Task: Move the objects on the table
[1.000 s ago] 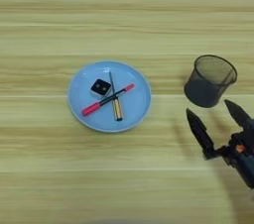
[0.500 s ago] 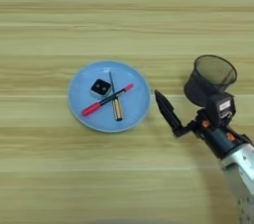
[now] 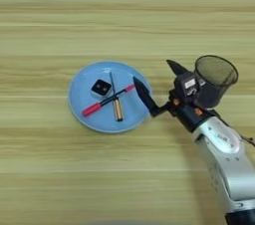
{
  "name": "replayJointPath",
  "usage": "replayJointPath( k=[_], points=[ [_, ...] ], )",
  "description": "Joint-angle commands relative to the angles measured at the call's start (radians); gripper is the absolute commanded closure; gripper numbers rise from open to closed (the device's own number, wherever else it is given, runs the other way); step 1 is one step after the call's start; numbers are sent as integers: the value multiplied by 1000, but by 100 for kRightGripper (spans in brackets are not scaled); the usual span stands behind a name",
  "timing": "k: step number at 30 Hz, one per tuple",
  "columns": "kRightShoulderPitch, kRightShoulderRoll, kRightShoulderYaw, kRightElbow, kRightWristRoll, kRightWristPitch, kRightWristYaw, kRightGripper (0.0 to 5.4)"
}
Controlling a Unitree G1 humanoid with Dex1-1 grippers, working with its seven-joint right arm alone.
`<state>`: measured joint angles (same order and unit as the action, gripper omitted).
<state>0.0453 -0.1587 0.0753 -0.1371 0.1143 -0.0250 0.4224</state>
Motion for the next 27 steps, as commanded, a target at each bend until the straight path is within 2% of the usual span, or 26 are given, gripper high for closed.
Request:
replayJointPath(
  k=[1,5,10,12,17,20,21,23,27],
  points=[
    [-59,-8,18,-32,-13,-5,-1,4],
    [-38,-25,33,-70,-31,10,0,4],
    [-40,-83,47,-105,-128,4,-9,4],
    [-54,-108,52,-111,-187,-6,-22,4],
    [-85,-133,56,-100,-268,-19,-39,4],
    [-90,-125,55,-96,-258,3,-31,4],
    [-90,-114,54,-94,-228,18,-17,4],
    [-100,-115,58,-65,-253,0,-34,4],
    [-104,-116,71,-44,-254,-2,-25,4]
  ],
)
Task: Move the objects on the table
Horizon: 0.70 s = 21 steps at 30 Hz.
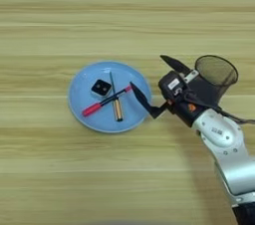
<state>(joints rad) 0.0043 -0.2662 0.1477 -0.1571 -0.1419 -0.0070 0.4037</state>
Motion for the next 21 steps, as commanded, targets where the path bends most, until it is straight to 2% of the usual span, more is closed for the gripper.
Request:
replayJointPath(
  k=[1,3,12,18,21],
  points=[
    [-64,-12,4,-21,-7,-23,-7,4],
    [-64,-22,18,-18,-35,-34,-8,4],
    [-107,-66,104,12,-242,-94,-46,4],
    [-161,-72,111,52,-309,-79,-55,4],
    [-168,-80,110,50,-319,-63,-33,4]
  ],
)
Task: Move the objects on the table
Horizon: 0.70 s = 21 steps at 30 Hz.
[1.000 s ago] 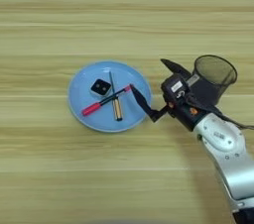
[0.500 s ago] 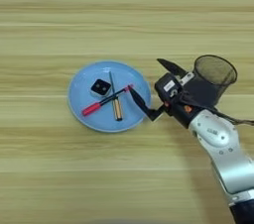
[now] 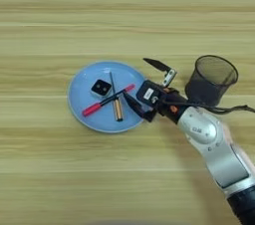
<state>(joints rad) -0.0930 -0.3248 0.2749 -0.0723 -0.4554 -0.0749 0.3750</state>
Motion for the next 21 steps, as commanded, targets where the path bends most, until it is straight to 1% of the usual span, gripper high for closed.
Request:
replayJointPath(
  k=[1,5,8,10,13,21],
  points=[
    [-71,-26,-17,-38,-6,12,8,4],
    [-70,-59,-28,-62,-14,36,49,4],
    [-50,-71,-33,-92,8,47,88,4],
    [-35,-72,-36,-107,26,55,109,4],
    [-28,-65,-27,-100,32,59,114,4],
    [-55,-51,0,-34,23,52,118,4]
  ],
)
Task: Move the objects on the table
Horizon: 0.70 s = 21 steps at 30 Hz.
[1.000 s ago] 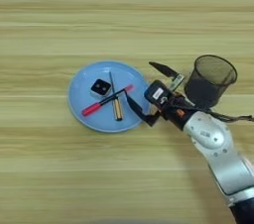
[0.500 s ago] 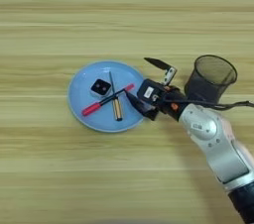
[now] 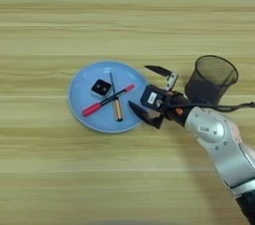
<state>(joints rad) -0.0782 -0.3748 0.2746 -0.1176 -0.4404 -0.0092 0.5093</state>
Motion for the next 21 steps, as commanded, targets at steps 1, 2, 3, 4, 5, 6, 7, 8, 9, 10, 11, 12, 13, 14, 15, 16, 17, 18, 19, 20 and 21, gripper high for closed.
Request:
replayJointPath(
  k=[1,2,3,4,5,6,7,8,9,10,11,12,13,14,15,16,17,18,19,20,21],
  points=[
    [-76,1,5,24,6,-16,-18,4],
    [-81,1,8,32,4,-17,-19,4],
    [-87,2,12,41,2,-18,-18,4],
    [-94,3,17,49,-2,-20,-19,4],
    [-101,2,20,56,-8,-23,-23,4],
    [-107,3,23,62,-10,-23,-25,4],
    [-113,5,26,67,-10,-23,-25,4],
    [-121,7,30,76,-13,-24,-26,4],
    [-129,9,34,86,-17,-25,-29,4],
    [-136,11,38,95,-19,-26,-29,4],
    [-140,11,41,101,-20,-28,-30,4],
    [-143,12,42,105,-21,-29,-29,4],
    [-146,11,44,106,-26,-31,-32,4],
    [-149,12,44,103,-26,-31,-31,4],
    [-150,14,44,100,-25,-30,-29,4],
    [-151,15,45,100,-21,-29,-24,4],
    [-153,19,46,103,-15,-28,-18,4],
    [-156,21,48,112,-13,-30,-17,4],
    [-160,22,48,122,-11,-32,-17,4],
    [-162,23,48,128,-10,-33,-17,4],
    [-164,24,48,132,-10,-34,-17,4]
  ],
)
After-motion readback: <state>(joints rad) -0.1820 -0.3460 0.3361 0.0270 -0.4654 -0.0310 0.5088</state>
